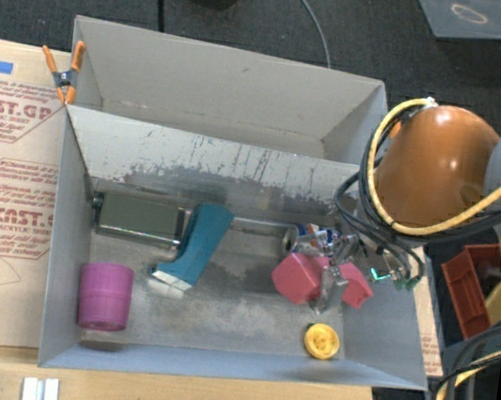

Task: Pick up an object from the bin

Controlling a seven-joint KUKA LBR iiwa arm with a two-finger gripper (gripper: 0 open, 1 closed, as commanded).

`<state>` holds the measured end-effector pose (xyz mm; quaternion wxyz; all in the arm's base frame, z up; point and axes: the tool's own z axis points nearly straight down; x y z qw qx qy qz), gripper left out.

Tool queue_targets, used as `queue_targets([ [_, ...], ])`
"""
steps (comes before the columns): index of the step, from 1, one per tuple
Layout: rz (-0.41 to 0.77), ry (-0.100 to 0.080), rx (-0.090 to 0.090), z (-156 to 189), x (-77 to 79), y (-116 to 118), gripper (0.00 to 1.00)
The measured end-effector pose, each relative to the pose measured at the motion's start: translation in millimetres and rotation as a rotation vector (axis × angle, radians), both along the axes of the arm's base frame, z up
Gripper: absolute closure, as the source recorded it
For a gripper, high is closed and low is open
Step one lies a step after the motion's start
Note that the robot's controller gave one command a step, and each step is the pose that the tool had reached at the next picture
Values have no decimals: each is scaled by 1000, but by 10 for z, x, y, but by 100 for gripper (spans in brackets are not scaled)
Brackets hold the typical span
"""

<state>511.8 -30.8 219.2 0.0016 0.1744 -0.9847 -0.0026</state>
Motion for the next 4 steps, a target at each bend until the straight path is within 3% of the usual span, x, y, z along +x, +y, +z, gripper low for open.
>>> queue_targets([
  [1,0,0,0,0,0,0,0],
  [3,4,7,1,1214,-98,98,0],
  [4,19,9,1,1825,-18,72,0],
])
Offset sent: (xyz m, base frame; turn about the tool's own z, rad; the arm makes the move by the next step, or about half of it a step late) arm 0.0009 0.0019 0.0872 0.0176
